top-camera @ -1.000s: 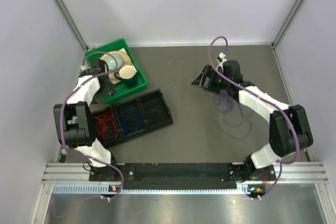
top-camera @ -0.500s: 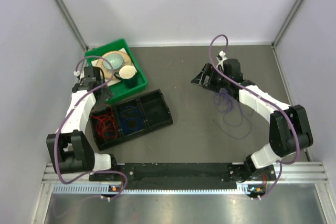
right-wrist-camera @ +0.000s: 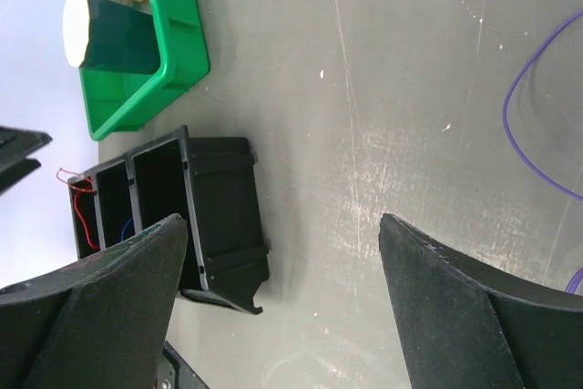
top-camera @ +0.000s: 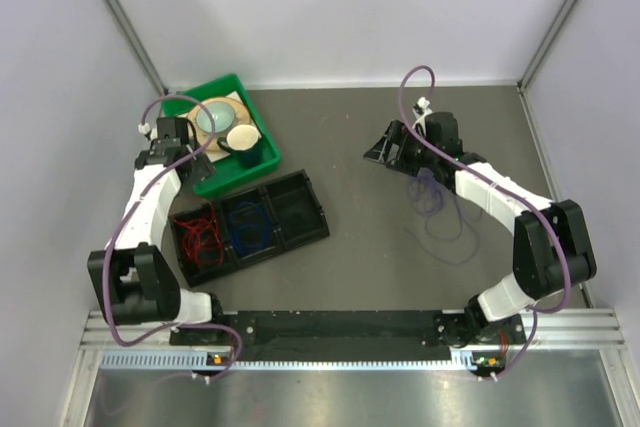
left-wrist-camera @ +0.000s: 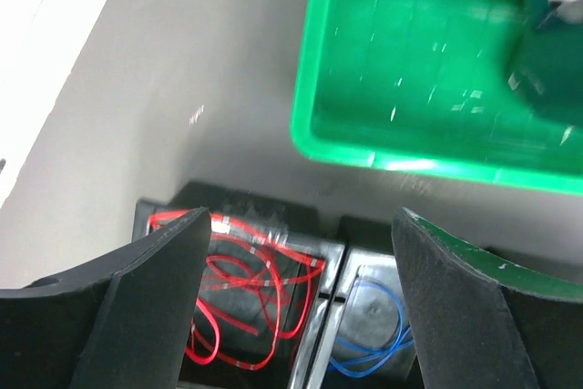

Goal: Untangle the cables

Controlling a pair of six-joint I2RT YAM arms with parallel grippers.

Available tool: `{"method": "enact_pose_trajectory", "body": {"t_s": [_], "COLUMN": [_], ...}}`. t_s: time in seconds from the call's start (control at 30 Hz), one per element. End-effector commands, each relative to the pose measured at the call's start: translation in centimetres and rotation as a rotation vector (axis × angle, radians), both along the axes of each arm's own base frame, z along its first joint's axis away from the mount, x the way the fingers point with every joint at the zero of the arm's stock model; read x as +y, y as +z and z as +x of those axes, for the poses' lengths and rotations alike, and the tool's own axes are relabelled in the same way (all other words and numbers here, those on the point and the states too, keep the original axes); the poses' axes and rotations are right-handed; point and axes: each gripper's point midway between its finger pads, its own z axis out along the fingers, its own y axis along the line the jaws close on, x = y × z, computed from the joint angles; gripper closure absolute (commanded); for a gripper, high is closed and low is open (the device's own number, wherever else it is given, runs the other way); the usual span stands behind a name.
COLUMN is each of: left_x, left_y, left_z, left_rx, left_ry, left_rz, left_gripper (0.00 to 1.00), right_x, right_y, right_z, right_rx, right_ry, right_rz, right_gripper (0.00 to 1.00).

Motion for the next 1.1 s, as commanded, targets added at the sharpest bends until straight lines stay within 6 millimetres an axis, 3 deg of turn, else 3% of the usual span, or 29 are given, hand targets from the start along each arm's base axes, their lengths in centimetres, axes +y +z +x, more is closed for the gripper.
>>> {"method": "enact_pose_trajectory", "body": {"t_s": [0.0,0.17,0.6,0.8,1.07], "left_x": [1.1,0.2,-0.9,-1.3,-1.4], "left_y": [0.0,-1.6,-2.3,-4.0,-4.3], "left_z": [2.9,3.0,-2.3,-3.3,-3.9], "left_rx": [-0.025,0.048,0.078,0.126,0.127], "left_ry": [0.003,-0.001,-0.012,-0.007,-0.007], "left_rz": [0.044,-0.015,-0.052,-0.071,-0.073], "left_gripper": [0.14,0.15,0.15,0.16,0.16], "right_x": [0.9,0.6,0.7,0.7,0.6], "right_y": [2.7,2.7,2.5,2.4,2.4], "right_z": [0.3,0.1,0.3,0.1,0.0], "right_rx": [-0.078,-0.081,-0.076,-0.071,-0.072], "right_ry": [0.019,0.011,0.012,0.016,0.01], "right_rz": [0.032,0.025,0.027,0.029,0.026], "right_gripper": [0.15,0.15,0.15,0.15,0.15]}}
